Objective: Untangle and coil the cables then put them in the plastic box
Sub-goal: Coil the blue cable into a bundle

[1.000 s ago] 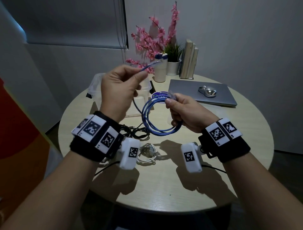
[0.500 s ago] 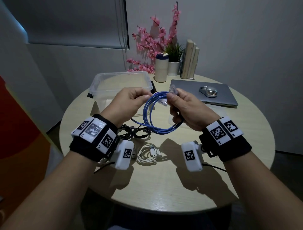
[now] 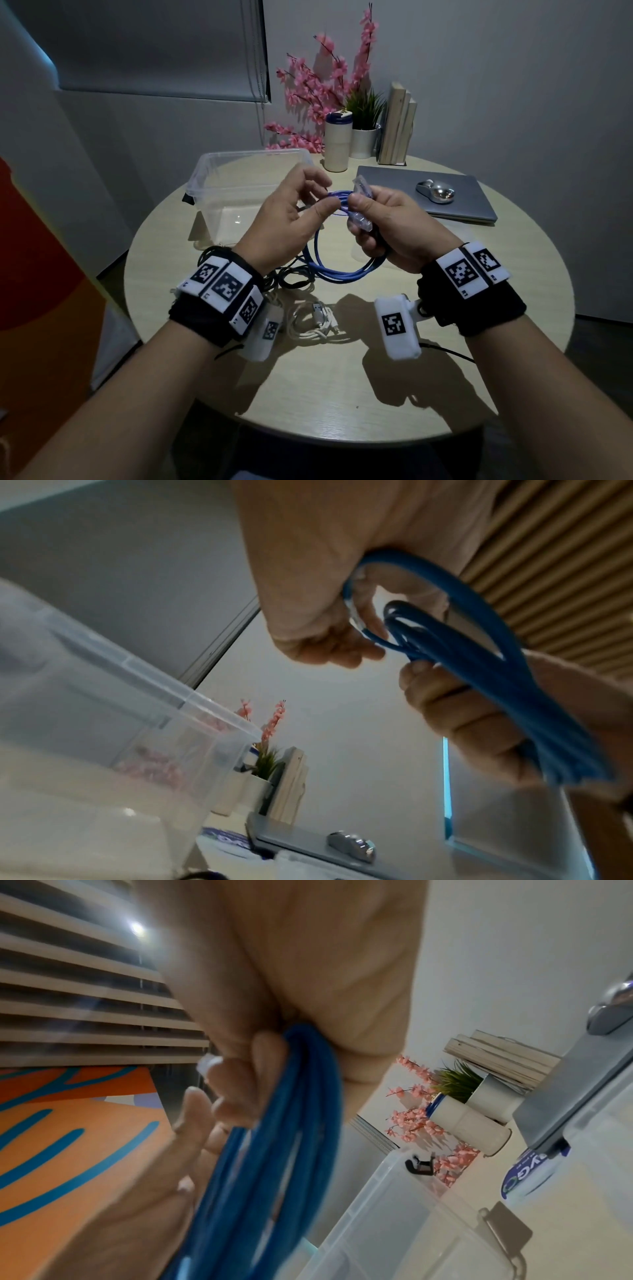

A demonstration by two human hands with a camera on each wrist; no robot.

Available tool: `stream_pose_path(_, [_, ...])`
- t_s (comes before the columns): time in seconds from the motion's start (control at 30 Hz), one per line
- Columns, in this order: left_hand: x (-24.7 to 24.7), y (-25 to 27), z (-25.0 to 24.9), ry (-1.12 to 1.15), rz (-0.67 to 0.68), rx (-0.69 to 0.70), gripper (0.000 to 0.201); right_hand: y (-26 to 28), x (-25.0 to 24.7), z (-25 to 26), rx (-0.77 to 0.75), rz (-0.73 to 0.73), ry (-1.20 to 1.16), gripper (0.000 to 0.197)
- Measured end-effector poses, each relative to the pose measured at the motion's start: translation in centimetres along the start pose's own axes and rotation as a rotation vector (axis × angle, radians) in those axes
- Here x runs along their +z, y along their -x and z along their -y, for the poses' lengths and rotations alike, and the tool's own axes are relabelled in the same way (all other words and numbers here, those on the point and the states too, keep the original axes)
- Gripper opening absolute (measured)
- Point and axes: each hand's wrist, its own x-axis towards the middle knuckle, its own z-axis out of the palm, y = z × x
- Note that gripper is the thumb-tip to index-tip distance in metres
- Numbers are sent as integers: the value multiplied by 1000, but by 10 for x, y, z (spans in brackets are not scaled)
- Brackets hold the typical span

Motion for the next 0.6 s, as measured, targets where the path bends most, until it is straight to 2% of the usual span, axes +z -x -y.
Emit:
stream_pose_path(0.07, [-3,0,7,-140,-19,125,12,0,-3,0,4,-32,-5,17])
stream_pose_path(0.17, [-5,-1,13,-293,10,202,20,0,-4,0,14,-18,-23,21])
stream_pose_path(0.37, [4,-7,7,-457,-93,380,17,0,8,-2,69,16,-82,24])
stream_pose_path(0.5, [3,-5,13,-458,-57,388,10,1,7,3,131,14,-28,24])
stream_pose_path(0.6, [5,-3,11,-418,-116,348,7,0,8,2,155,3,59,23])
